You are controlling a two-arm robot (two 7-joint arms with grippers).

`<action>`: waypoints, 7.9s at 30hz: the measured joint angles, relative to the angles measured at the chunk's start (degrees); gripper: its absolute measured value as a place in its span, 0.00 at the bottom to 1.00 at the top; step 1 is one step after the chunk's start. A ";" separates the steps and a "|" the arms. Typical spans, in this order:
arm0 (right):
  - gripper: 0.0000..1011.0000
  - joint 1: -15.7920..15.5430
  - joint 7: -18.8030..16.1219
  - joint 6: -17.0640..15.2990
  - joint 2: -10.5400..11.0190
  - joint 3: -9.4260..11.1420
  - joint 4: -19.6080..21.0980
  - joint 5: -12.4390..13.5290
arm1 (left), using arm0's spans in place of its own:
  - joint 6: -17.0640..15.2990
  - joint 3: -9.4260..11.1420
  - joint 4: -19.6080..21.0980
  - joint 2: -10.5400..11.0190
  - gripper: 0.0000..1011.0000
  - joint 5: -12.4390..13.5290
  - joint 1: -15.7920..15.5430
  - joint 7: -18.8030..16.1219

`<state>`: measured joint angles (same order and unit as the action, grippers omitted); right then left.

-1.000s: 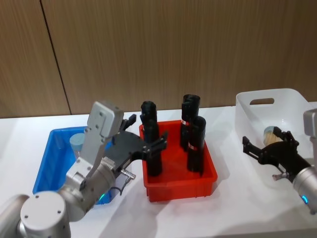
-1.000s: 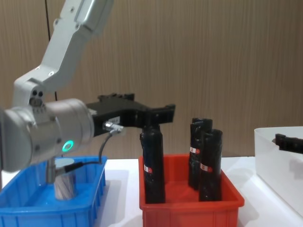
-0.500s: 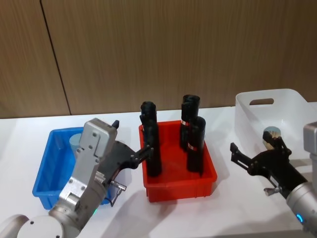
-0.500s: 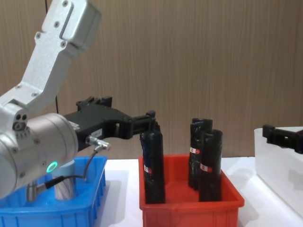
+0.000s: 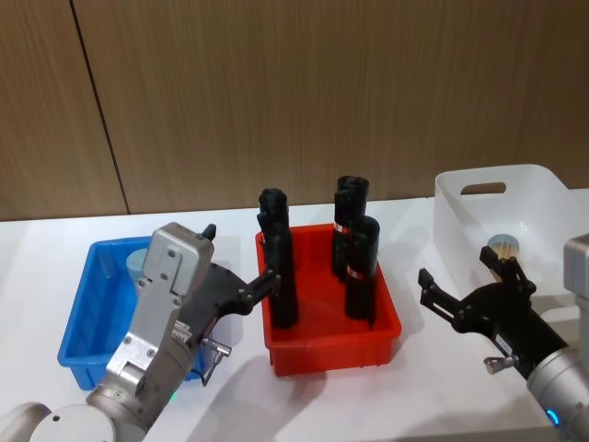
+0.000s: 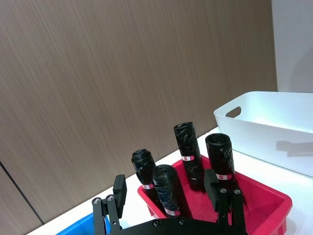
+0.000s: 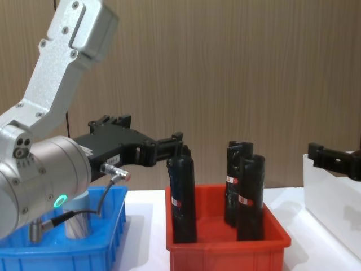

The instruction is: Pick the cotton swabs from the blue box and place them into the white box.

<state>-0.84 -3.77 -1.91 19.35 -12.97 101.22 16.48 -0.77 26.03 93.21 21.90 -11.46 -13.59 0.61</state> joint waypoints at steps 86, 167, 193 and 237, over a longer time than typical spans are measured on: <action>0.99 35.05 -31.20 10.01 -9.29 0.09 -52.86 0.76 | -0.02 0.00 -0.04 -0.01 0.99 -0.02 0.00 0.01; 0.48 55.46 -47.22 25.25 -15.77 -2.69 -89.48 1.42 | -0.02 0.00 -0.04 0.00 0.99 -0.02 0.00 0.01; 0.33 44.52 -39.55 15.73 -11.59 0.87 -61.64 2.40 | -0.02 0.00 -0.04 0.00 0.99 -0.02 0.00 0.01; 0.29 31.76 -16.94 0.59 -0.38 12.03 -29.51 -0.49 | -0.02 0.00 -0.04 0.00 0.99 -0.02 0.00 0.01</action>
<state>30.92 -20.71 -1.32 18.97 -0.94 71.71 15.99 -0.79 26.02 93.18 21.89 -11.48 -13.59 0.63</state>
